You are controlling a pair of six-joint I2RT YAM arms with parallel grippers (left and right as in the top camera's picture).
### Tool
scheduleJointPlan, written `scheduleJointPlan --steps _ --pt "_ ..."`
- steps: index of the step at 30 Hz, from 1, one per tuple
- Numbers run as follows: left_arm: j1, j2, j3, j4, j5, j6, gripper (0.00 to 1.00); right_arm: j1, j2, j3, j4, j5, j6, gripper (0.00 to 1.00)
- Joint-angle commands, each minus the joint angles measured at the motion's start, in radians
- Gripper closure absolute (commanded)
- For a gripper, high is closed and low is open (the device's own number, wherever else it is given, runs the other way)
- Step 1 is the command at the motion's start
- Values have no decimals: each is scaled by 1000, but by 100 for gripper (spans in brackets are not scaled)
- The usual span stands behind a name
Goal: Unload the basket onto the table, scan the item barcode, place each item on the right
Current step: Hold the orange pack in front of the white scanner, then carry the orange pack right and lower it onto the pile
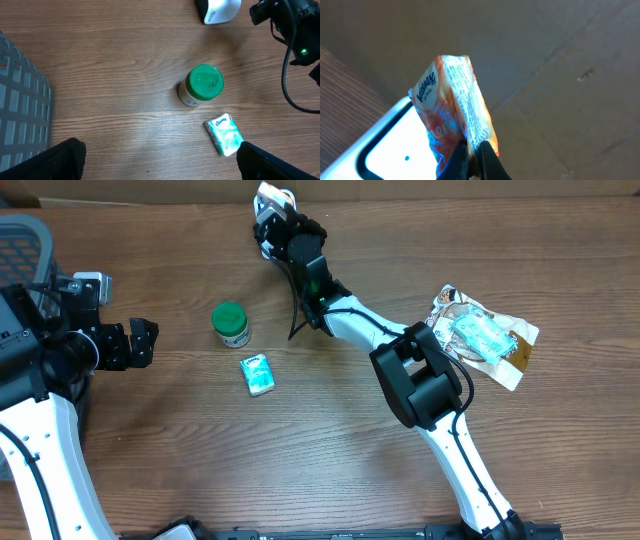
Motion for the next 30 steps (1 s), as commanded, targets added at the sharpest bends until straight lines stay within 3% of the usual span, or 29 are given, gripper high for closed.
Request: scheduleJointPlan --steps 1,8,13,16,20,30 --pt "5 3 2 2 5 8 0 19 -10 10 16 9 -1 96" --pt "5 3 2 2 5 8 1 21 -31 10 40 37 -1 96" --pt "5 3 2 2 5 8 0 21 -109 10 -31 87 8 96" --pt "5 3 2 1 5 8 0 21 -193 10 -123 135 116 96" --pt "5 3 2 2 5 8 0 17 -347 10 -391 135 344 96" --pt "5 3 2 2 5 8 1 -83 -761 10 -1298 -237 1035 96"
